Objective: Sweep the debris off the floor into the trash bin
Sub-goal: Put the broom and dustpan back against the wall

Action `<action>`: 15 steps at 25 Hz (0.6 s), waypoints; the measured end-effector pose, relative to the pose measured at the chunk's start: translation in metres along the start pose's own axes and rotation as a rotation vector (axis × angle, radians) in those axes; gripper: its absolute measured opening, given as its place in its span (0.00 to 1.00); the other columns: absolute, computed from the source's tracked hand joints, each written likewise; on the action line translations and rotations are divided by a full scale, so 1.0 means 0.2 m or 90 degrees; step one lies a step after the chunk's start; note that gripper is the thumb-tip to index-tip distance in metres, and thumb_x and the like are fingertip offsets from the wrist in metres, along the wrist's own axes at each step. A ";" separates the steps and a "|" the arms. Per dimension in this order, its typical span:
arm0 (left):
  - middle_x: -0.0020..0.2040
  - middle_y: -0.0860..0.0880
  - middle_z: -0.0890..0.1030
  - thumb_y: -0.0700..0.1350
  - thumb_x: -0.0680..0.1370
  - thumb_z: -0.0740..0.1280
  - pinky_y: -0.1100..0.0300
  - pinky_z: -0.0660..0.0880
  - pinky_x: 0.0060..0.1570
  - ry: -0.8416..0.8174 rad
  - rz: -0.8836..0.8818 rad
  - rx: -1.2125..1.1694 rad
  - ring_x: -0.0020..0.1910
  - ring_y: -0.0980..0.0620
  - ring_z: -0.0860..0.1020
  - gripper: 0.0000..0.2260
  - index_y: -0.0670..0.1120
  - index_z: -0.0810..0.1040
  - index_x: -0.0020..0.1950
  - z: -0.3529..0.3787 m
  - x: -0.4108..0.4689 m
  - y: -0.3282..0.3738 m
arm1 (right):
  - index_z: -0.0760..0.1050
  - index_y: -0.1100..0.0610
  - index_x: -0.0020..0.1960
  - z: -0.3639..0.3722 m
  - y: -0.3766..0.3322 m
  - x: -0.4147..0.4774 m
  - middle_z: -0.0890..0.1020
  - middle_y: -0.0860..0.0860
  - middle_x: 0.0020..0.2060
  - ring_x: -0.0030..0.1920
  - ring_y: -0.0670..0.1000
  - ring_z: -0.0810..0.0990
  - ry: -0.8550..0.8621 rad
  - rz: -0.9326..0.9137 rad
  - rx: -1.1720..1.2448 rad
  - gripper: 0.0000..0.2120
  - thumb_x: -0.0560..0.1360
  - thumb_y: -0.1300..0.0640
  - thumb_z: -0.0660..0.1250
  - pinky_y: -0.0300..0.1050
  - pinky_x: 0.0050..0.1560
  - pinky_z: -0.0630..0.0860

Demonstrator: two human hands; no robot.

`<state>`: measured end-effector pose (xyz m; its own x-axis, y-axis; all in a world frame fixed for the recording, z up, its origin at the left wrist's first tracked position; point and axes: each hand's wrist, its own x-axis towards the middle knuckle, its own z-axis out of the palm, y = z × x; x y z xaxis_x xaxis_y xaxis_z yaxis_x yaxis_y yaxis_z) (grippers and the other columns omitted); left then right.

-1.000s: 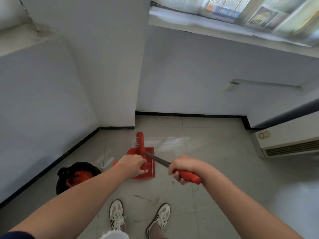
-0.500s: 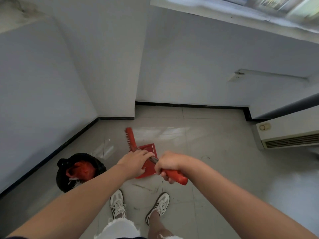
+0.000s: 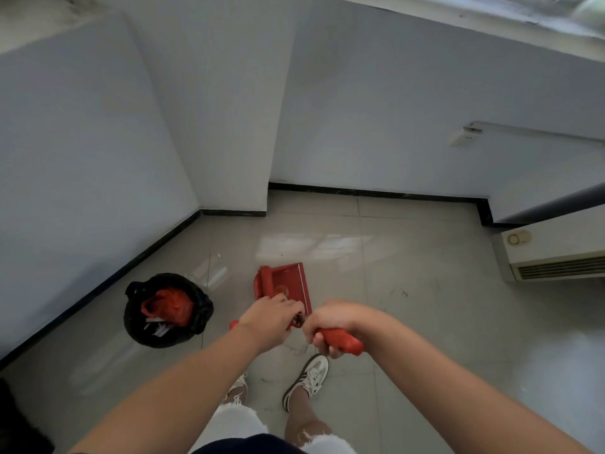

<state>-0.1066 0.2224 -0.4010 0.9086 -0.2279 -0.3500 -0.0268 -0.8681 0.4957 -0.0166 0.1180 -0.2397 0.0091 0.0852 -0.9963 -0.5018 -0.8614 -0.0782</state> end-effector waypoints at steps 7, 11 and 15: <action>0.59 0.51 0.75 0.45 0.74 0.62 0.51 0.72 0.49 -0.034 0.026 0.035 0.57 0.46 0.75 0.17 0.53 0.67 0.62 0.07 -0.07 0.11 | 0.69 0.60 0.36 0.17 0.21 0.06 0.72 0.51 0.17 0.21 0.47 0.72 0.078 -0.108 -0.036 0.08 0.68 0.71 0.59 0.39 0.22 0.69; 0.63 0.47 0.71 0.45 0.78 0.59 0.51 0.67 0.41 -0.069 -0.040 0.096 0.60 0.43 0.74 0.15 0.48 0.67 0.65 0.08 -0.08 0.19 | 0.72 0.60 0.40 0.15 0.30 0.07 0.73 0.49 0.16 0.17 0.47 0.73 0.093 -0.141 -0.046 0.02 0.69 0.62 0.61 0.35 0.22 0.69; 0.65 0.46 0.72 0.44 0.79 0.58 0.49 0.73 0.53 -0.058 -0.166 0.085 0.62 0.40 0.76 0.16 0.46 0.70 0.67 -0.10 0.00 0.20 | 0.77 0.57 0.37 0.04 0.22 0.01 0.77 0.56 0.25 0.19 0.51 0.73 0.124 -0.230 0.081 0.11 0.74 0.53 0.61 0.37 0.26 0.71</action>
<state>-0.0987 0.1966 -0.3659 0.8506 -0.0231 -0.5253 0.1429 -0.9513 0.2733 -0.0452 0.0831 -0.2451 0.3601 0.2631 -0.8950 -0.5394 -0.7241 -0.4299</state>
